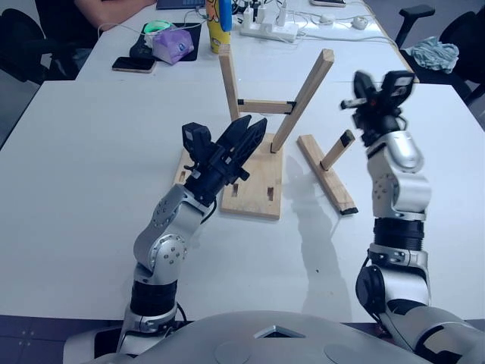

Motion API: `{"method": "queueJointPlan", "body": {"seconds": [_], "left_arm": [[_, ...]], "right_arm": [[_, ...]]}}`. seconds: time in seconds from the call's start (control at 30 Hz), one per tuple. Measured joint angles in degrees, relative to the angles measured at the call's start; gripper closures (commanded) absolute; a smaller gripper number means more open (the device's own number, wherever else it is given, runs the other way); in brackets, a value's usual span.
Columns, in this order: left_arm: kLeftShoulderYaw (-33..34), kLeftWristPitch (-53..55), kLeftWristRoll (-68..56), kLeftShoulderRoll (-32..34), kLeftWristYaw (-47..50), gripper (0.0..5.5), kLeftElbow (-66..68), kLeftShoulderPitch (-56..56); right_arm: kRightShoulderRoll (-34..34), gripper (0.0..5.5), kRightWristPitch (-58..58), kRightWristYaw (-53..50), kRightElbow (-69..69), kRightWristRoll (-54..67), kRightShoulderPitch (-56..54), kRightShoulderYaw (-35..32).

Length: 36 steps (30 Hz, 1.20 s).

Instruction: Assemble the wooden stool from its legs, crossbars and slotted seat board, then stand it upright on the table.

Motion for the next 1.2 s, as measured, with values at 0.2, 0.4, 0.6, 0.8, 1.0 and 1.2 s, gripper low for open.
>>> {"method": "queueJointPlan", "body": {"seconds": [0.2, 0.4, 0.6, 0.8, 1.0, 1.2], "left_arm": [[-0.8, -1.7, 1.4, -1.0, 1.4, 3.45, -0.5, 3.0], [-1.2, -3.4, 3.4, -1.6, 2.2, 3.45, -0.9, 5.9], [-0.6, -4.4, 4.5, -1.5, 2.1, 3.45, -0.3, 5.9], [0.8, -4.5, 4.5, -0.6, 1.2, 3.45, 0.4, 5.5], [0.8, -4.5, 4.5, -0.5, 0.6, 3.45, 1.9, 5.2], [1.0, -4.2, 4.5, 0.1, 0.4, 3.45, 2.0, 5.1]], "right_arm": [[-9.9, 4.57, 3.9, 4.0, -2.7, 0.3, 5.9, -4.2], [-13.7, 3.69, 19.9, 11.9, -3.3, 1.4, 18.5, 0.4], [-18.7, 2.86, 27.4, 19.4, -4.4, 3.2, 18.8, 4.0], [-20.6, 2.14, 31.3, 23.1, -5.4, 3.8, 18.7, 7.6], [-19.7, 1.69, 31.8, 23.2, -6.7, 3.7, 18.6, 10.3], [-15.7, 1.87, 30.2, 18.3, -6.3, 0.2, 17.8, 13.9]]}}
